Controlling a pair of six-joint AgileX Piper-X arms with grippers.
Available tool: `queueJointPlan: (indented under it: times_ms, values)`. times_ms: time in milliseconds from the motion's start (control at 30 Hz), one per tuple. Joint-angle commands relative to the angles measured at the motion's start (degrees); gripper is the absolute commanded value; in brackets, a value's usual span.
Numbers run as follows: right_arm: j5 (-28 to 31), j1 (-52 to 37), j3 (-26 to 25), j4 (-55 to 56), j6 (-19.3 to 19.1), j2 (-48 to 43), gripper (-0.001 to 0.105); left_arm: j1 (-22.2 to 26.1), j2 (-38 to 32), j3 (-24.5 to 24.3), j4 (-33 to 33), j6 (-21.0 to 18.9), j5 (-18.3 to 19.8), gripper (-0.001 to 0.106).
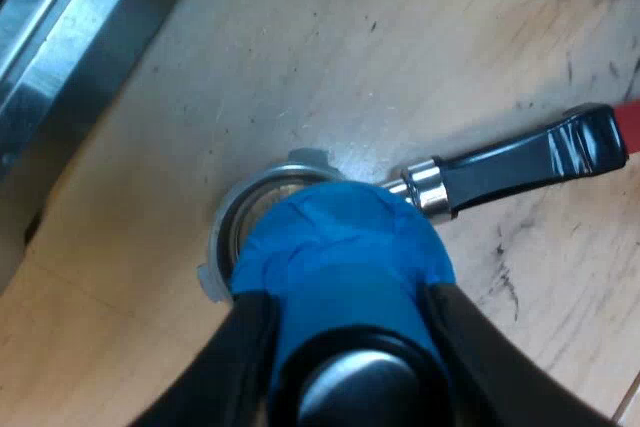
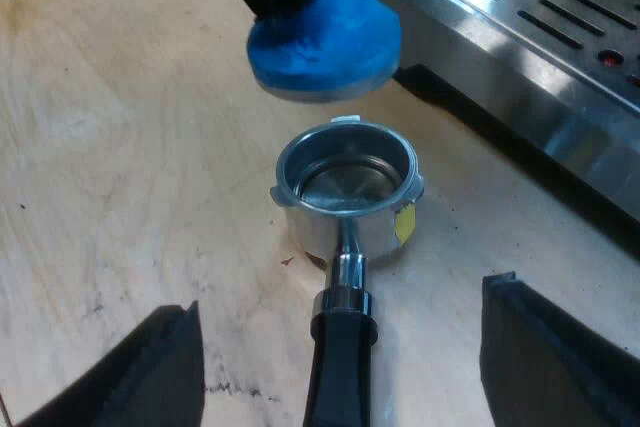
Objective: Grind coffee beans and then tamp
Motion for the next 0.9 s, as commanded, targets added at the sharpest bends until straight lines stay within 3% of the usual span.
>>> queueJointPlan:
  times_ms: [33, 367, 500, 900]
  values:
    - [-0.6, 0.0, -0.1, -0.8, -0.4, -0.5, 0.061, -0.4, 0.8, -0.4, -0.4, 0.1, 0.3, 0.0]
    - [-0.6, 0.0, -0.1, -0.8, -0.4, -0.5, 0.061, -0.4, 1.5, -0.4, -0.6, 0.1, 0.2, 0.0]
    - [-0.6, 0.0, -0.1, -0.8, -0.4, -0.5, 0.061, -0.4, 1.5, -0.4, 0.8, -1.2, -4.2, 0.0]
    - [-0.6, 0.0, -0.1, -0.8, -0.4, -0.5, 0.061, -0.4, 1.5, -0.1, 0.8, -1.8, -4.9, 0.0]
